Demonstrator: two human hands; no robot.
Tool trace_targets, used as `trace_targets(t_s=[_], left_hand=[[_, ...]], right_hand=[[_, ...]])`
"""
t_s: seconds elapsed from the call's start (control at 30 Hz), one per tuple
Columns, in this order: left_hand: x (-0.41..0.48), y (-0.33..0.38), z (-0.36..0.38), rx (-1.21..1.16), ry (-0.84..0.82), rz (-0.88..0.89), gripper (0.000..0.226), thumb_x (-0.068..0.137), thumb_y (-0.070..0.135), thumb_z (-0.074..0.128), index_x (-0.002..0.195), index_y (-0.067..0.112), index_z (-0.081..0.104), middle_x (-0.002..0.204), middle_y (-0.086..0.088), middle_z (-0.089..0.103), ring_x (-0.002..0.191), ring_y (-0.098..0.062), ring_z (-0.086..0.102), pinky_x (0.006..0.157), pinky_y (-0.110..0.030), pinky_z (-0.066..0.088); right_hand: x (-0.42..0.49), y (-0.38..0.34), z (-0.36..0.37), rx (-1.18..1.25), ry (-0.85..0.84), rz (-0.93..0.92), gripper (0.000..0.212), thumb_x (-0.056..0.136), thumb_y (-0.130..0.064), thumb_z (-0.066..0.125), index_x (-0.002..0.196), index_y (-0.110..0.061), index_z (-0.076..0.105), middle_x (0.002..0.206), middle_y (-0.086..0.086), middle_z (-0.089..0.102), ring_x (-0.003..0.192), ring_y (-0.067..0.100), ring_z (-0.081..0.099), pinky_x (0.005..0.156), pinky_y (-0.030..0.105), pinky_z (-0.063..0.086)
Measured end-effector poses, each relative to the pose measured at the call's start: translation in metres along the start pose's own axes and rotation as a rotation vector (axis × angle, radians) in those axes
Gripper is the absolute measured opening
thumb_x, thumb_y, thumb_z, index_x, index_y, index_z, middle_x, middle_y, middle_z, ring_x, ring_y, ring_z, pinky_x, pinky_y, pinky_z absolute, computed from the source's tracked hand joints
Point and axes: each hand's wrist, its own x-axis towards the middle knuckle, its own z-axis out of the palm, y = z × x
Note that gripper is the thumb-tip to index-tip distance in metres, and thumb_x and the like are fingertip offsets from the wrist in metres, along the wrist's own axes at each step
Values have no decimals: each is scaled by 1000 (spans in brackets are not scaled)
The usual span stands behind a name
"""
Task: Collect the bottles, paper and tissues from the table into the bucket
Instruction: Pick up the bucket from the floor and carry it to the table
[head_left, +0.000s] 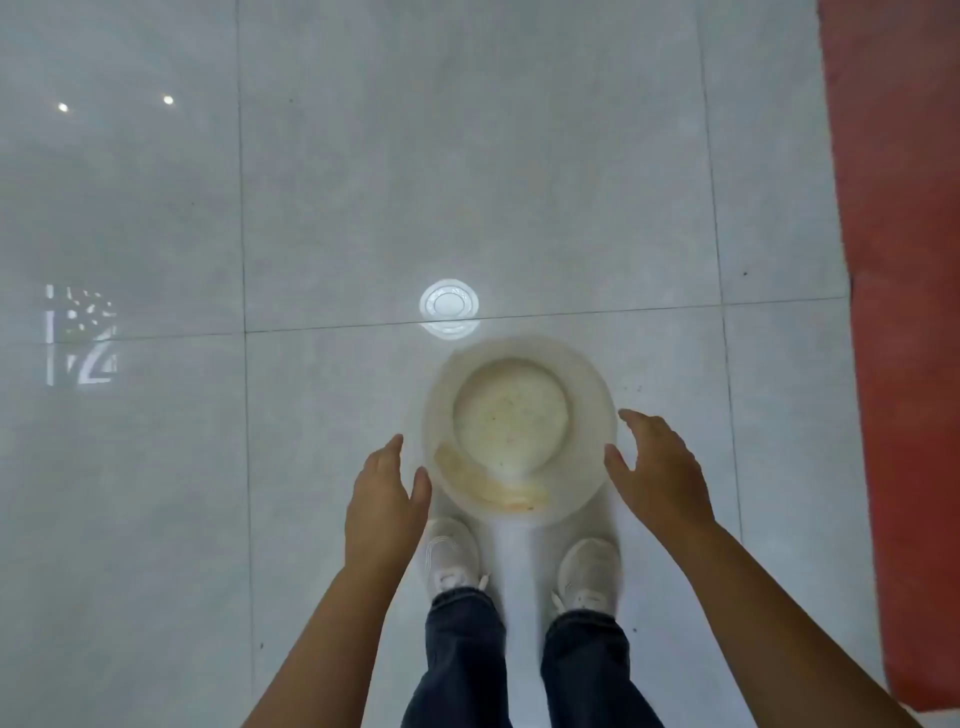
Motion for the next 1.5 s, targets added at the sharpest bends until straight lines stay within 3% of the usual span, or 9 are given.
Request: trace_targets(t_s=[0.17, 0.3, 0.47, 0.7, 0.83, 1.0, 1.17, 1.4, 1.5], left_hand=[[10, -9, 31, -131, -10, -54, 52, 90, 26, 50, 138, 16, 34, 139, -6, 45, 122, -21, 46, 98, -36, 38], [17, -7, 41, -205, 18, -25, 49, 89, 24, 50, 136, 16, 38, 134, -3, 50, 113, -18, 52, 89, -29, 40], [31, 2, 36, -619, -38, -249, 48, 87, 17, 52, 134, 22, 40, 125, 6, 52, 95, -7, 54, 79, -24, 39], [20, 14, 16, -668, -50, -260, 39, 86, 12, 51, 124, 23, 51, 114, 5, 57, 88, -1, 55, 63, -17, 41], [-4, 26, -4, -704, -16, -269, 32, 87, 15, 52, 117, 26, 55, 106, 8, 58, 87, -4, 57, 63, -18, 42], [-38, 53, -46, -827, -3, -297, 21, 86, 24, 59, 106, 26, 60, 111, -5, 60, 102, -21, 58, 85, -40, 50], [-75, 86, -99, -933, 8, -241, 16, 85, 21, 61, 99, 29, 64, 106, -8, 64, 95, -22, 63, 67, -30, 53], [-120, 125, -175, -898, 51, -105, 17, 84, 20, 62, 98, 28, 64, 97, -7, 66, 89, -22, 63, 72, -33, 50], [-137, 141, -206, -820, 113, -12, 17, 83, 20, 62, 95, 32, 63, 90, 1, 65, 80, -9, 61, 65, -22, 47]], right_hand=[[7, 25, 26, 146, -33, 92, 46, 87, -27, 52, 130, -17, 40, 125, 8, 52, 110, 26, 50, 88, 40, 44], [15, 33, 38, 367, -49, 129, 46, 87, -23, 54, 130, -21, 39, 118, 2, 54, 101, 18, 52, 81, 30, 41], [22, 37, 42, 584, -71, 206, 48, 84, -9, 57, 126, -29, 43, 108, -4, 56, 88, 9, 57, 63, 18, 42], [5, 31, 25, 615, -81, 262, 49, 82, -4, 55, 124, -28, 45, 104, -1, 57, 86, 16, 58, 61, 21, 43], [-23, 22, -1, 631, -100, 243, 50, 83, -6, 56, 125, -31, 44, 103, -4, 57, 88, 14, 58, 62, 21, 44], [-60, 1, -49, 686, -41, 204, 48, 85, -7, 54, 126, -30, 45, 102, -6, 57, 91, 7, 56, 68, 19, 44], [-90, -25, -109, 723, 26, 122, 44, 87, -10, 55, 124, -33, 47, 116, -2, 55, 96, 3, 54, 69, 15, 43], [-129, -65, -189, 772, 86, 3, 44, 85, -8, 57, 122, -32, 50, 115, -4, 58, 97, 5, 56, 71, 14, 43], [-145, -86, -219, 805, 131, -41, 44, 85, -6, 58, 118, -35, 52, 108, -7, 60, 89, -3, 57, 68, 10, 45]])
